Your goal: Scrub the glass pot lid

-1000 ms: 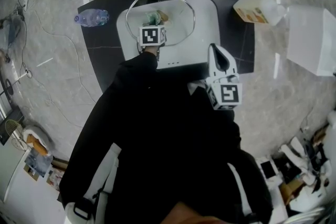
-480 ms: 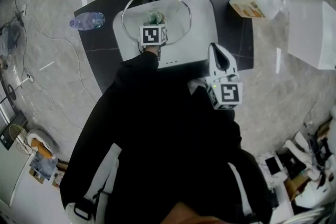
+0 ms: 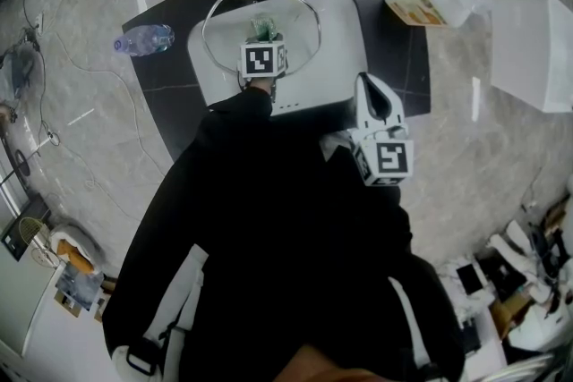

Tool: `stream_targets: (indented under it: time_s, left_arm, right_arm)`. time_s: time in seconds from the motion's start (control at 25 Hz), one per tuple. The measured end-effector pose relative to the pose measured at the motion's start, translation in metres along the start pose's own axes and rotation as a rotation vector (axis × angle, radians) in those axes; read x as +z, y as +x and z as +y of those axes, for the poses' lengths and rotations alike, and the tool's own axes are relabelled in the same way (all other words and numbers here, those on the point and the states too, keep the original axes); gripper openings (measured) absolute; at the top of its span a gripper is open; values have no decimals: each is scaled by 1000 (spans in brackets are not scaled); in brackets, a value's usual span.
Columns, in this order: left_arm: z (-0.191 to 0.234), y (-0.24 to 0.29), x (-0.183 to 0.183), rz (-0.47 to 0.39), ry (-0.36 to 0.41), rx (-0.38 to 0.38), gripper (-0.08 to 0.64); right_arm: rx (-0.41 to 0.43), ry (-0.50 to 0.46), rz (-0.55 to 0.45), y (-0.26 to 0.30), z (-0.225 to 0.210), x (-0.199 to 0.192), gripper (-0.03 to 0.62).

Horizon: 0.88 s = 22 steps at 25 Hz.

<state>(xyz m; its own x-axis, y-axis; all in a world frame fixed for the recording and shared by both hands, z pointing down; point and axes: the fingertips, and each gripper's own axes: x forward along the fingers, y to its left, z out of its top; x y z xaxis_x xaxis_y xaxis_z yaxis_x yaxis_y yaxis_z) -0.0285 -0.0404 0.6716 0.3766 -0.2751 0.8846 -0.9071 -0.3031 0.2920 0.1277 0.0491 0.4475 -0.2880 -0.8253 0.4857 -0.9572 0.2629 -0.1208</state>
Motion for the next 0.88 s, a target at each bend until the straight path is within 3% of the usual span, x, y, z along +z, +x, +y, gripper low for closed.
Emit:
stream_targets:
  time_s: [0.88]
  left_arm:
    - [-56,19,9,13,87,-87,58]
  right_arm:
    - [-72,25,2,-18,-27,-11,-8]
